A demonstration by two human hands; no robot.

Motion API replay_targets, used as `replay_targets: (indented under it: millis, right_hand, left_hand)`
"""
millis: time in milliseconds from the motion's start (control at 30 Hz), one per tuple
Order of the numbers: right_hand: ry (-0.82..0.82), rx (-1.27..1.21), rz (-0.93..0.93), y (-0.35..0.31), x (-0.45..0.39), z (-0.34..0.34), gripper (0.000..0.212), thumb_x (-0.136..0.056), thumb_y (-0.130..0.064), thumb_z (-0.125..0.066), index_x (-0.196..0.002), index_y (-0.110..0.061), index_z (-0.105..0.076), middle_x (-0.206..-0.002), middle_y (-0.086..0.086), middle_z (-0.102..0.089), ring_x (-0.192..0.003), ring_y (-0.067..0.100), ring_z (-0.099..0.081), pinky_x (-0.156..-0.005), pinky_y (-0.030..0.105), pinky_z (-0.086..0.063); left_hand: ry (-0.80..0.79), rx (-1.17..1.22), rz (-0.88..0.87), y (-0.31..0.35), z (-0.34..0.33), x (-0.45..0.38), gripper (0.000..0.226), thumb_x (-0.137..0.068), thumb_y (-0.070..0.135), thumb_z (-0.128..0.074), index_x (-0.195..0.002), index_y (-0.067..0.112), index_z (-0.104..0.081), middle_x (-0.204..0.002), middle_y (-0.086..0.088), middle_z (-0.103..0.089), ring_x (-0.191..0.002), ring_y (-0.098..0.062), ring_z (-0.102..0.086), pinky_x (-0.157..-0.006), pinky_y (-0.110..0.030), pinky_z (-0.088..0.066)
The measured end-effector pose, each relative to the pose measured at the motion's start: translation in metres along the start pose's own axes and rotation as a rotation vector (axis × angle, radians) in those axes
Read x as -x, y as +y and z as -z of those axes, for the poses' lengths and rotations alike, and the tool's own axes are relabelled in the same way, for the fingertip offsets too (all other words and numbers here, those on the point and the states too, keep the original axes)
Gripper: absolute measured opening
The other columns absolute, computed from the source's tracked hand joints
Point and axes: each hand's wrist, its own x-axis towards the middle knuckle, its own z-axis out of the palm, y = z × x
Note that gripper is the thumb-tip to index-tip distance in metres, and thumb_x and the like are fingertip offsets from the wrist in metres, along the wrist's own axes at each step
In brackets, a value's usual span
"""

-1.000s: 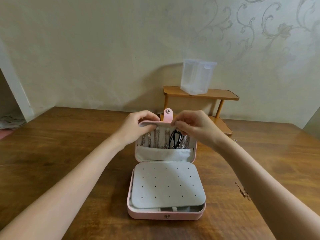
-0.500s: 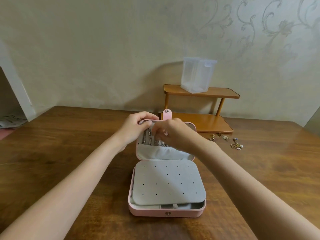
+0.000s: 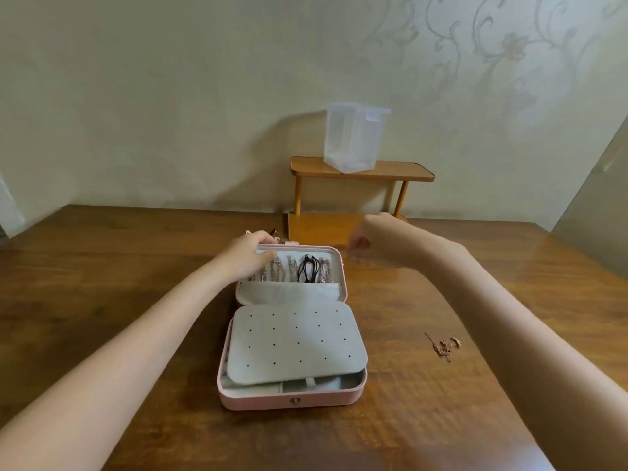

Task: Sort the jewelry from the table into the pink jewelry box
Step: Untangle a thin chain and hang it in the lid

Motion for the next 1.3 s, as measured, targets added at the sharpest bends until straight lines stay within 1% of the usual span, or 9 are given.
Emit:
replay_targets:
  millis: [133,300,433,533,700,800,933,1167,1300]
  right_hand:
    - [-0.274,0.043,-0.238,0.03,0.022,-0.008,0.013,-0.088,-0.006,-0.059,-0.093,0.002,-0.067,-0.077,0.009,-0.066,-0.056,0.011,-0.057,-0.065,0.022,-0.053]
    - [-0.368,0.125,-0.463,0.054,0.051,-0.016,0.025,-0.083,-0.009,-0.068,-0.064,-0.002,-0.054,-0.056,0.005,-0.056,-0.05,0.016,-0.056,-0.073,0.035,-0.057]
    - [-0.41,0.18,-0.525,0.059,0.071,-0.029,0.035,-0.081,-0.006,-0.069,-0.061,-0.006,-0.041,-0.068,0.007,-0.05,-0.079,0.027,-0.067,-0.083,0.04,-0.054]
    - [-0.353,0.153,-0.506,0.063,0.077,-0.043,0.03,-0.078,0.005,-0.067,-0.062,-0.006,-0.043,-0.073,0.01,-0.051,-0.089,0.032,-0.068,-0.081,0.043,-0.056]
    - [-0.33,0.02,-0.456,0.064,0.07,-0.051,0.014,-0.078,0.002,-0.066,-0.069,-0.002,-0.055,-0.064,0.008,-0.058,-0.052,0.018,-0.059,-0.066,0.031,-0.057]
    - [-0.324,-0.085,-0.388,0.062,0.066,-0.035,0.011,-0.082,-0.007,-0.066,-0.087,0.004,-0.065,-0.07,0.008,-0.063,-0.057,0.016,-0.06,-0.063,0.026,-0.055]
    - [-0.217,-0.336,-0.213,0.047,0.062,0.013,0.007,-0.083,-0.005,-0.064,-0.079,-0.01,-0.063,-0.073,0.002,-0.064,-0.06,0.008,-0.06,-0.059,0.016,-0.051]
    - [0.075,-0.69,0.042,0.021,0.053,0.055,0.008,-0.085,-0.002,-0.062,-0.087,-0.005,-0.069,-0.073,0.004,-0.064,-0.064,0.009,-0.06,-0.06,0.019,-0.049]
    - [0.235,-1.007,0.084,0.011,0.039,0.055,0.016,-0.09,-0.005,-0.053,-0.08,-0.009,-0.065,-0.07,0.003,-0.058,-0.067,0.013,-0.056,-0.058,0.02,-0.047]
  left_hand:
    - [-0.077,-0.106,0.071,0.006,-0.012,0.001,0.03,-0.096,0.021,-0.048,-0.125,0.012,-0.052,-0.126,-0.006,-0.055,-0.105,-0.015,-0.051,-0.081,-0.025,-0.042]
    - [0.053,-0.197,-0.048,0.036,-0.018,0.01,0.028,-0.095,0.016,-0.048,-0.122,0.014,-0.055,-0.132,-0.008,-0.048,-0.121,-0.022,-0.045,-0.094,-0.031,-0.038]
    - [-0.014,-0.151,-0.183,0.069,-0.023,0.025,0.024,-0.095,0.017,-0.048,-0.116,0.016,-0.059,-0.127,-0.001,-0.053,-0.12,-0.017,-0.046,-0.092,-0.027,-0.035]
    - [-0.087,-0.14,-0.265,0.087,-0.034,0.038,0.022,-0.095,0.016,-0.047,-0.111,0.018,-0.061,-0.123,-0.003,-0.054,-0.116,-0.017,-0.049,-0.089,-0.025,-0.037]
    - [-0.115,-0.122,-0.33,0.103,-0.048,0.054,0.023,-0.095,0.016,-0.046,-0.11,0.016,-0.063,-0.116,-0.001,-0.056,-0.101,-0.017,-0.058,-0.084,-0.025,-0.044]
    - [-0.085,-0.048,-0.357,0.108,-0.046,0.057,0.02,-0.094,0.015,-0.048,-0.104,0.02,-0.064,-0.111,0.004,-0.061,-0.095,-0.015,-0.061,-0.082,-0.024,-0.048]
    - [-0.045,0.128,-0.377,0.12,-0.039,0.059,0.015,-0.092,0.016,-0.056,-0.103,0.019,-0.067,-0.105,0.006,-0.065,-0.096,-0.005,-0.059,-0.079,-0.011,-0.044]
    - [-0.206,0.67,-0.225,0.124,-0.018,0.062,0.02,-0.091,0.018,-0.056,-0.105,0.009,-0.068,-0.101,-0.004,-0.072,-0.096,-0.015,-0.068,-0.094,-0.03,-0.048]
    - [-0.202,0.834,-0.197,0.119,-0.006,0.065,0.015,-0.091,0.012,-0.054,-0.098,0.008,-0.067,-0.093,-0.006,-0.073,-0.09,-0.018,-0.069,-0.091,-0.033,-0.049]
